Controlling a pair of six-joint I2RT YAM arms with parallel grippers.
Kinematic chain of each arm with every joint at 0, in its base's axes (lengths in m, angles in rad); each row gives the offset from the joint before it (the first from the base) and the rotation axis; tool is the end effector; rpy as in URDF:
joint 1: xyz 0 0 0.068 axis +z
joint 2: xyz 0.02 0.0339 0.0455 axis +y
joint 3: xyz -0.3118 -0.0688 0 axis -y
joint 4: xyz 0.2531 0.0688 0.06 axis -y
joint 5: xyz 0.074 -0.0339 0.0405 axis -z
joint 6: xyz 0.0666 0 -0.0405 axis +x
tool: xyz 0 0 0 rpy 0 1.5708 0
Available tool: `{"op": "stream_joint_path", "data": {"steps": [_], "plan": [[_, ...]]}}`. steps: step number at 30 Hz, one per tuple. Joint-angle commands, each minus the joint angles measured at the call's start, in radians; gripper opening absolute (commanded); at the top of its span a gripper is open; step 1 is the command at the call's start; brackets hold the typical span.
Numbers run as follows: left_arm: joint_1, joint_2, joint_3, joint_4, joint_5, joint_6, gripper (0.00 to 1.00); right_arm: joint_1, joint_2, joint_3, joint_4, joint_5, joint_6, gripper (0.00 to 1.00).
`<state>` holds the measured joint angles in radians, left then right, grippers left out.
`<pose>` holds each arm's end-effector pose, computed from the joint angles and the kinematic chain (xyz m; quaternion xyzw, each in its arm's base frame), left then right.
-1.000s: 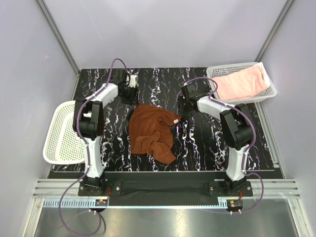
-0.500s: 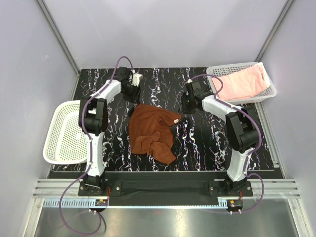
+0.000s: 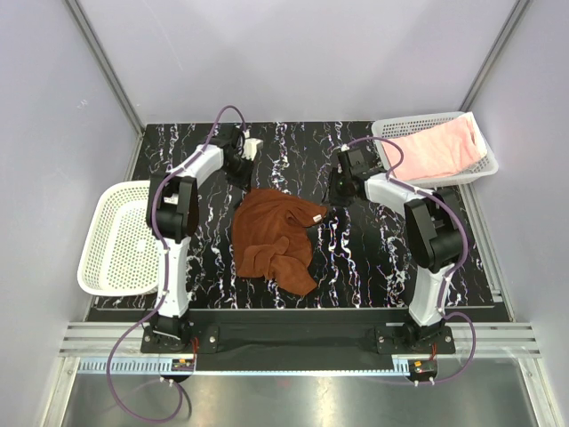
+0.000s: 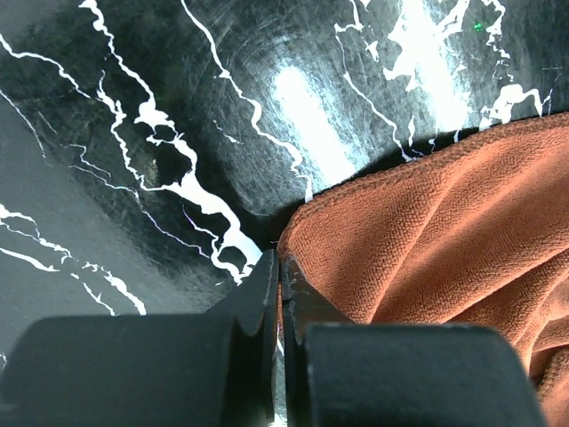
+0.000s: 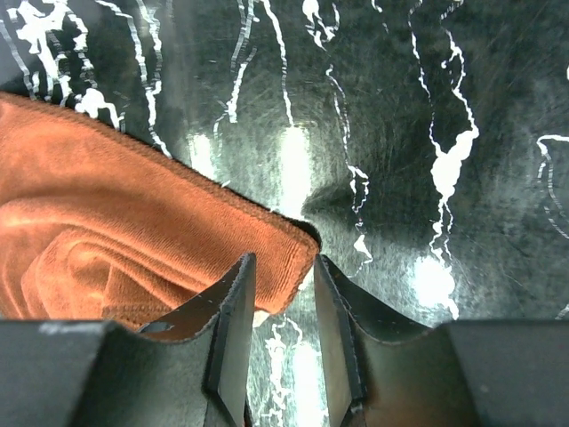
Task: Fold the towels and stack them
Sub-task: Flatten out the crumpled towel
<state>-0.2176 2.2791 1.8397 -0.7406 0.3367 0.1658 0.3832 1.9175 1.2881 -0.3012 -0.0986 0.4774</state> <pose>0.5123 -0.1358 0.1704 0.2162 0.9432 -0.1693 0.1871 0.4146 0.1742 0.1938 0.0291 0.9477 0.1736 0.2661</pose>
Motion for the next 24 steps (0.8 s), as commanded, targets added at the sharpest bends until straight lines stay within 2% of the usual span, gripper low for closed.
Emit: {"op": "stream_joint_path", "data": {"steps": [1, 6, 14, 24], "plan": [[-0.003, 0.010, 0.021, 0.007, 0.035, 0.005, 0.00, -0.003, 0.026, -0.004, 0.040, -0.006, 0.058, 0.39], [-0.006, -0.004, 0.004, 0.018, 0.058, -0.003, 0.00, -0.003, 0.038, -0.006, 0.027, 0.056, 0.087, 0.41], [-0.005, -0.036, -0.043, 0.066, 0.041, -0.023, 0.00, 0.003, 0.077, 0.027, -0.009, 0.082, 0.067, 0.34], [-0.006, -0.079, -0.071, 0.064, 0.015, -0.037, 0.00, 0.042, 0.124, 0.065, -0.110, 0.148, 0.040, 0.33]]}}
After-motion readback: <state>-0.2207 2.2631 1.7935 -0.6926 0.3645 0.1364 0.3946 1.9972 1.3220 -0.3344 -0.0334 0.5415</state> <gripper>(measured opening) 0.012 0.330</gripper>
